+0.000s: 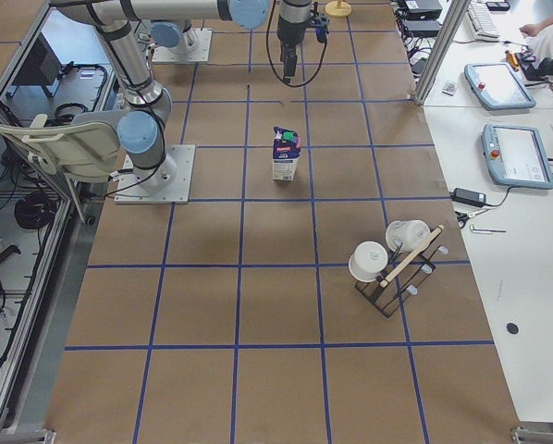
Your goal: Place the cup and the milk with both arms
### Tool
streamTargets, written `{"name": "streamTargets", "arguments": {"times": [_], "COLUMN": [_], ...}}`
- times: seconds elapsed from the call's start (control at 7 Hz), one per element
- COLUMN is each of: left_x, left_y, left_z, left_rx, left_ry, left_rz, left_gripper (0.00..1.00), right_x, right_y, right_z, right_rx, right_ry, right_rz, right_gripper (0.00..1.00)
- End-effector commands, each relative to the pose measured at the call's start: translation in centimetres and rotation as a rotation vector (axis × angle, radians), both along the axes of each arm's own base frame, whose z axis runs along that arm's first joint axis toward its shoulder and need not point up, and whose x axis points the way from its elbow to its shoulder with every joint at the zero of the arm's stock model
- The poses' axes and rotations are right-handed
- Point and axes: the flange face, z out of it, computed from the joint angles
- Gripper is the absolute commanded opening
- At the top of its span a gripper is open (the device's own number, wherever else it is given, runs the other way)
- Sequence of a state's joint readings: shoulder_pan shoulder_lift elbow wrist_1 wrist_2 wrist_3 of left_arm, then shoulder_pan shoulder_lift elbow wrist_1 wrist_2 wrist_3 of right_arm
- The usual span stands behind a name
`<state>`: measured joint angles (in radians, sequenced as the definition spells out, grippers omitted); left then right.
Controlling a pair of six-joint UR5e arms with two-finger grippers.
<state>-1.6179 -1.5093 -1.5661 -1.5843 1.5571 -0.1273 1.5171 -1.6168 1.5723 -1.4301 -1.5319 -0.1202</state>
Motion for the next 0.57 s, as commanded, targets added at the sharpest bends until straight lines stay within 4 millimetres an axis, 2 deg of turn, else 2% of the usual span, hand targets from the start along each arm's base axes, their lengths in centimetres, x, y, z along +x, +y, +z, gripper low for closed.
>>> {"name": "streamTargets", "arguments": {"times": [0.0,0.29,0.43], "left_x": [0.0,0.0,0.1], "left_y": [-0.1,0.1,0.0], "left_z": [-0.1,-0.6,-0.6], "left_rx": [0.002,0.010,0.008], "left_ry": [-0.005,-0.002,-0.005], "left_rz": [-0.002,-0.002,0.000], "left_gripper": [1.00,1.00,1.00], "right_x": [0.0,-0.5,-1.5], "right_y": [-0.3,-0.7,-2.1], "right_z": [-0.3,-0.4,-1.7], "right_rx": [0.007,-0.010,0.000], "right_ry": [0.003,0.005,0.003], "right_rz": [-0.011,-0.018,-0.023], "right_gripper": [1.00,1.00,1.00]}}
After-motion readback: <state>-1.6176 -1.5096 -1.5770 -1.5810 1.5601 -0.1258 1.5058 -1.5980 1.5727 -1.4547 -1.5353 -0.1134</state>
